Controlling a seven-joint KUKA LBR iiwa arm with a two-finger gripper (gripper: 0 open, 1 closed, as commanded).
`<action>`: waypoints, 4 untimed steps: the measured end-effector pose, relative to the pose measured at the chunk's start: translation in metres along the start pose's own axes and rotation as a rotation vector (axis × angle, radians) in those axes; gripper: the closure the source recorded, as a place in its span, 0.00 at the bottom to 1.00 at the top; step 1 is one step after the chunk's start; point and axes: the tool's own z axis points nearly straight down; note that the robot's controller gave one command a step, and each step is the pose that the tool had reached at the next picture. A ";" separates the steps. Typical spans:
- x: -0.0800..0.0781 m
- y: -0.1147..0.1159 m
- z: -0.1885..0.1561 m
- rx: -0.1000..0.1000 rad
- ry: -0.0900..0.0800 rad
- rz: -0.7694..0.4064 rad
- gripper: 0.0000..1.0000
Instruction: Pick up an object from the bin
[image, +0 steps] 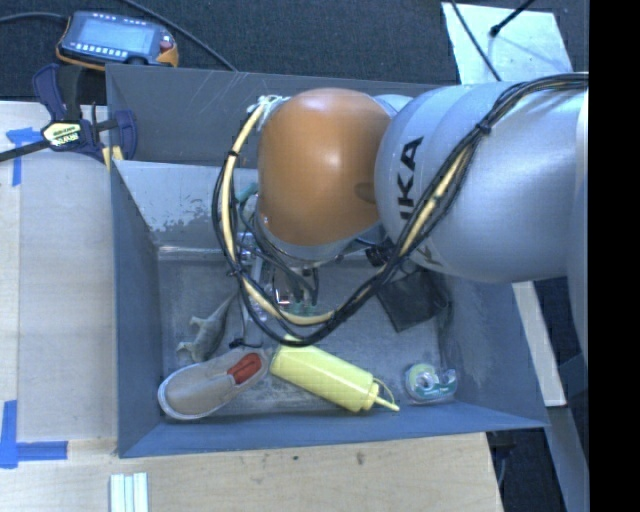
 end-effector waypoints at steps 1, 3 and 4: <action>-0.009 -0.048 0.007 0.002 0.016 -0.120 0.00; 0.018 -0.042 0.072 -0.001 -0.003 -0.042 0.00; 0.022 -0.045 0.105 0.002 0.006 -0.062 0.00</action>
Offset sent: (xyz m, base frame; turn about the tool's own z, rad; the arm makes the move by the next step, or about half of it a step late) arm -0.0236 -0.0384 -0.0706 0.0215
